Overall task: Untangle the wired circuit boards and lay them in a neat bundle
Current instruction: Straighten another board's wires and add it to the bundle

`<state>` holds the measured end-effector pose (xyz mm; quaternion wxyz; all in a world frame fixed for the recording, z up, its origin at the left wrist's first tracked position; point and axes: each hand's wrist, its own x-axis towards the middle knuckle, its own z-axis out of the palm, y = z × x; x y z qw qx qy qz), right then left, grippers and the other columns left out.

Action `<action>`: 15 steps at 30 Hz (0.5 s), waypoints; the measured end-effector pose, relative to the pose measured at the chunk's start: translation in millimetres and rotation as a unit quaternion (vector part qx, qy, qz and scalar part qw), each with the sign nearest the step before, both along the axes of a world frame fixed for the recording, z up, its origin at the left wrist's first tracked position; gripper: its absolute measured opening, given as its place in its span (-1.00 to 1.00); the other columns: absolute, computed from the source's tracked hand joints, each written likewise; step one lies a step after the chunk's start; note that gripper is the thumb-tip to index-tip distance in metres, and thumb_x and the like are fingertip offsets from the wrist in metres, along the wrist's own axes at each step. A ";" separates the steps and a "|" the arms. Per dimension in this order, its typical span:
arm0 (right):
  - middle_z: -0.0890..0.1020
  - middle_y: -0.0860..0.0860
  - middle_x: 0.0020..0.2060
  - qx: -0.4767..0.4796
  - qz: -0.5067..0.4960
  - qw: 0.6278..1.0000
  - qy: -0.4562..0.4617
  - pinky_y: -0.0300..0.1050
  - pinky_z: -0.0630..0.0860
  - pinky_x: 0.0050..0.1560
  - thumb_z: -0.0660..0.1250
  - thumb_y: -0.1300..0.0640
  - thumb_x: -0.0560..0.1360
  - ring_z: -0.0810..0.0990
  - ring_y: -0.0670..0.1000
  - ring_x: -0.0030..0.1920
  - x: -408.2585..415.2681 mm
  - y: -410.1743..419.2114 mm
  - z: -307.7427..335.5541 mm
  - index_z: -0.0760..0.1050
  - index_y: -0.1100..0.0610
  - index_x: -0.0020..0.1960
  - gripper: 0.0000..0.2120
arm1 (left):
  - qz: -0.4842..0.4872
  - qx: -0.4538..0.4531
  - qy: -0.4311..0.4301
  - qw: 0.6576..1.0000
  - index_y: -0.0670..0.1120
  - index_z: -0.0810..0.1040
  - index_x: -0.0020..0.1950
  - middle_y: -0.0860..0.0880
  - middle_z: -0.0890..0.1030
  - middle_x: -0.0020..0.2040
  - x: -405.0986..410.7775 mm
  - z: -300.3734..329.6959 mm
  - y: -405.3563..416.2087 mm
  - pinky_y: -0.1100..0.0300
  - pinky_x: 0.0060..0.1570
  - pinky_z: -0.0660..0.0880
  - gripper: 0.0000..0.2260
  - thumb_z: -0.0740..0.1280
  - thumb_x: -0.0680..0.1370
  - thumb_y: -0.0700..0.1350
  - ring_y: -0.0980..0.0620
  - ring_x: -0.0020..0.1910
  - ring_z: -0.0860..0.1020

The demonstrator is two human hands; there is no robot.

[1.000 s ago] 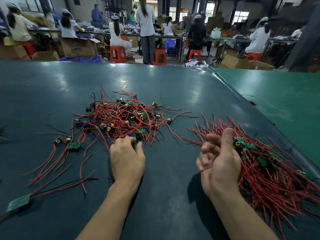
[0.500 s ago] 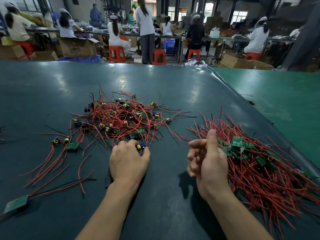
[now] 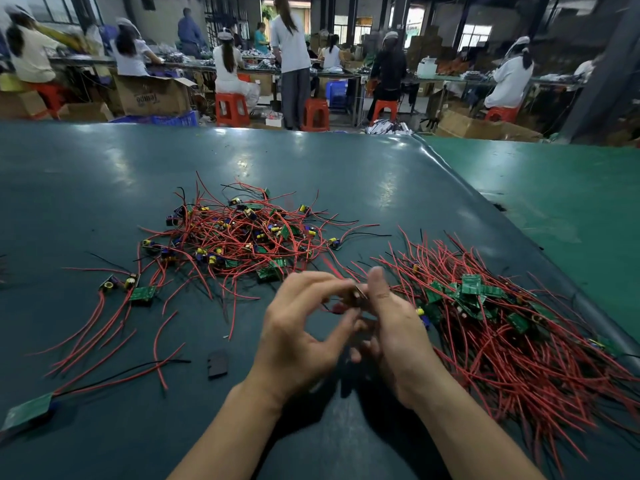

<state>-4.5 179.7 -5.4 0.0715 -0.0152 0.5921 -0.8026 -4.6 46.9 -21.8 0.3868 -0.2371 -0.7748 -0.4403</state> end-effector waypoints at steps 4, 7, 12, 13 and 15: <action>0.59 0.03 -0.29 0.017 -0.034 0.997 0.063 -0.26 0.39 -0.50 0.40 -0.07 0.38 0.49 -0.11 -0.38 -0.3 8.5 2.4 0.69 0.06 -0.12 -0.78 | -0.012 -0.030 0.014 0.999 -0.18 0.63 0.06 0.01 0.62 0.08 1.0 -1.2 3.9 0.11 0.09 0.48 -0.71 0.45 0.35 -0.31 0.00 0.08 0.55; 0.64 0.00 -0.28 -0.004 -0.044 0.997 0.062 -0.28 0.39 -0.48 0.44 -0.01 0.33 0.51 -0.11 -0.38 -0.6 11.5 5.8 0.70 0.07 -0.11 -0.80 | 0.028 0.006 0.000 1.000 -0.17 0.61 0.01 -0.02 0.58 0.00 -1.0 -1.1 2.7 0.19 -0.01 0.46 -0.76 0.42 0.35 -0.32 0.01 0.03 0.54; 0.67 0.03 -0.20 -0.032 -0.058 0.994 0.084 -0.23 0.40 -0.54 0.41 0.13 0.42 0.58 -0.03 -0.36 -0.7 10.7 5.5 0.65 0.02 -0.13 -0.95 | 0.028 0.104 -0.078 0.991 -0.09 0.56 -0.07 0.05 0.58 -0.20 -0.8 -2.6 2.7 0.21 -0.22 0.50 -0.88 0.34 0.44 -0.27 0.08 -0.24 0.55; 0.68 0.03 -0.19 -0.025 -0.062 0.994 0.087 -0.23 0.40 -0.53 0.40 0.16 0.45 0.59 -0.02 -0.36 -0.5 10.7 5.2 0.64 0.04 -0.12 -0.94 | 0.017 0.128 -0.119 0.984 -0.06 0.57 -0.05 0.05 0.60 -0.21 -1.0 -3.5 3.2 0.26 -0.22 0.51 -0.92 0.33 0.48 -0.19 0.10 -0.25 0.57; 0.69 0.02 -0.19 -0.008 -0.064 0.994 0.091 -0.23 0.40 -0.53 0.40 0.16 0.46 0.60 -0.02 -0.36 -0.4 10.9 4.5 0.66 0.05 -0.12 -0.94 | -0.032 0.199 -0.231 0.952 -0.04 0.61 -0.07 0.01 0.65 -0.22 -2.8 -3.2 5.7 0.29 -0.27 0.50 -0.84 0.29 0.53 0.00 0.12 -0.31 0.58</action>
